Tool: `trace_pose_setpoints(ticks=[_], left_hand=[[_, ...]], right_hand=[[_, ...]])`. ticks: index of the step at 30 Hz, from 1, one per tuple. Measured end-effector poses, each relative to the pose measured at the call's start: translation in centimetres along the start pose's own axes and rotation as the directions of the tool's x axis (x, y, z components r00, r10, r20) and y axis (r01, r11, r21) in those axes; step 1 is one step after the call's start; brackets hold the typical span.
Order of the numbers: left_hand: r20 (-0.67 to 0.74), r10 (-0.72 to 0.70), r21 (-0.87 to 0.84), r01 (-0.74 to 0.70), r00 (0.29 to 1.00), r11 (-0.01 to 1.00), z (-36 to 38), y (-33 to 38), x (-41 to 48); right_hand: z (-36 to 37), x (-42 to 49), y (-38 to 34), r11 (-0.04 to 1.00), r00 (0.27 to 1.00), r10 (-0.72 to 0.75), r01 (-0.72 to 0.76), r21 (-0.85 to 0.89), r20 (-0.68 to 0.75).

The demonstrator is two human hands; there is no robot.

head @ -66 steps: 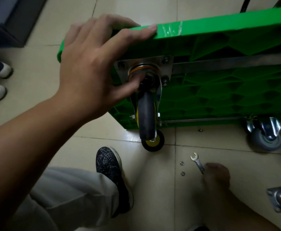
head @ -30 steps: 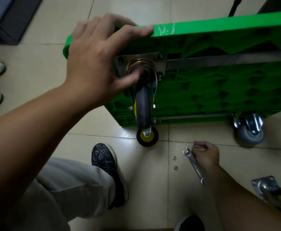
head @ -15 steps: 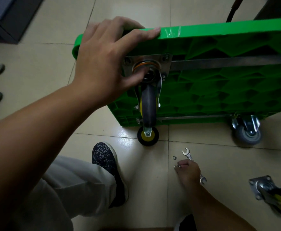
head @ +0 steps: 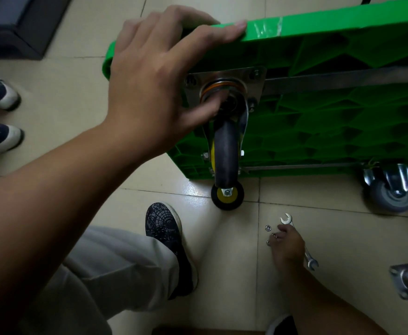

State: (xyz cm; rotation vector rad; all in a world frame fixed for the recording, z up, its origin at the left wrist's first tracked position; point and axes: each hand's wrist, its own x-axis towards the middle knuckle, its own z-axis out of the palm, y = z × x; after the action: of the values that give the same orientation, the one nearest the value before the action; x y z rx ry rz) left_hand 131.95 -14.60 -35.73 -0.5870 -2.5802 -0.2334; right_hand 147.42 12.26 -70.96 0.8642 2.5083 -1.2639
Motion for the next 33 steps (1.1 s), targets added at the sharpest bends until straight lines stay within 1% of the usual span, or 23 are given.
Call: trace_pose_setpoints(ticks=[2,5,7,9,11,12,13,14,16,19,21,23,25,27,29,31,33], left_hand=[[-0.004,0.004,0.004,-0.004,1.0,1.0,0.1,-0.1,0.0],[-0.004,0.01,0.013,-0.009,1.0,1.0,0.1,-0.2,0.0],[-0.002,0.008,0.018,-0.008,1.0,1.0,0.2,-0.2,0.0],[0.001,0.005,0.018,-0.005,1.0,1.0,0.2,-0.2,0.0],[0.004,0.004,0.016,-0.004,1.0,1.0,0.1,-0.1,0.0],[0.005,0.003,0.016,-0.003,1.0,1.0,0.1,-0.2,0.0],[0.006,0.002,0.016,-0.002,1.0,1.0,0.1,-0.2,0.0],[0.009,0.001,0.017,-0.001,1.0,1.0,0.1,-0.2,0.0],[0.012,-0.001,0.018,0.001,1.0,1.0,0.1,-0.2,0.0],[0.02,-0.009,0.016,0.009,1.0,1.0,0.0,-0.1,0.0],[0.025,-0.011,0.015,0.01,1.0,1.0,0.0,-0.1,0.1],[0.029,-0.007,0.013,0.007,1.0,1.0,0.0,-0.1,0.1],[0.035,-0.01,0.002,0.01,0.999,1.0,-0.1,0.0,0.2],[0.043,-0.03,-0.012,0.031,0.999,0.999,-0.4,0.2,0.3],[0.077,-0.037,-0.036,0.039,0.996,0.999,-0.8,0.2,0.4],[0.128,-0.022,-0.066,0.03,0.992,0.997,-1.4,0.1,0.6],[0.2,-0.013,-0.095,0.033,0.98,0.995,-2.1,0.0,0.7]], right_hand=[[0.2,0.2,0.2,0.999,0.999,0.034,-0.034,-0.01,-0.02],[0.5,0.7,0.6,0.998,1.0,0.016,-0.017,-0.06,-0.005],[0.3,0.9,0.7,0.999,1.0,0.016,-0.017,-0.036,-0.022],[-0.6,1.0,0.7,0.999,0.992,0.007,-0.014,-0.05,-0.129],[-2.1,1.3,1.5,0.985,0.98,-0.042,0.008,-0.173,-0.195],[-2.8,1.6,2.0,0.965,0.982,-0.043,-0.007,-0.261,-0.185],[-3.4,2.0,2.5,0.943,0.988,-0.006,-0.046,-0.329,-0.155],[-4.0,2.3,2.7,0.929,0.991,0.048,-0.089,-0.358,-0.122],[-4.5,2.8,2.6,0.929,0.992,0.111,-0.127,-0.347,-0.066],[-4.3,3.3,2.4,0.938,0.994,0.11,-0.111,-0.328,-0.021],[-4.0,3.3,2.3,0.928,0.995,0.101,-0.084,-0.363,0.027],[-4.1,3.4,1.8,0.918,0.994,0.058,-0.016,-0.397,0.095],[-5.5,3.7,-0.2,0.923,0.984,-0.028,0.094,-0.373,0.178],[-7.9,4.2,-3.5,0.907,0.943,-0.158,0.256,-0.335,0.291],[-11.1,4.9,-7.2,0.86,0.894,-0.269,0.39,-0.329,0.358],[-14.5,4.6,-11.0,0.825,0.866,-0.344,0.463,-0.323,0.362],[-17.5,3.2,-14.7,0.784,0.827,-0.465,0.55,-0.287,0.315]])
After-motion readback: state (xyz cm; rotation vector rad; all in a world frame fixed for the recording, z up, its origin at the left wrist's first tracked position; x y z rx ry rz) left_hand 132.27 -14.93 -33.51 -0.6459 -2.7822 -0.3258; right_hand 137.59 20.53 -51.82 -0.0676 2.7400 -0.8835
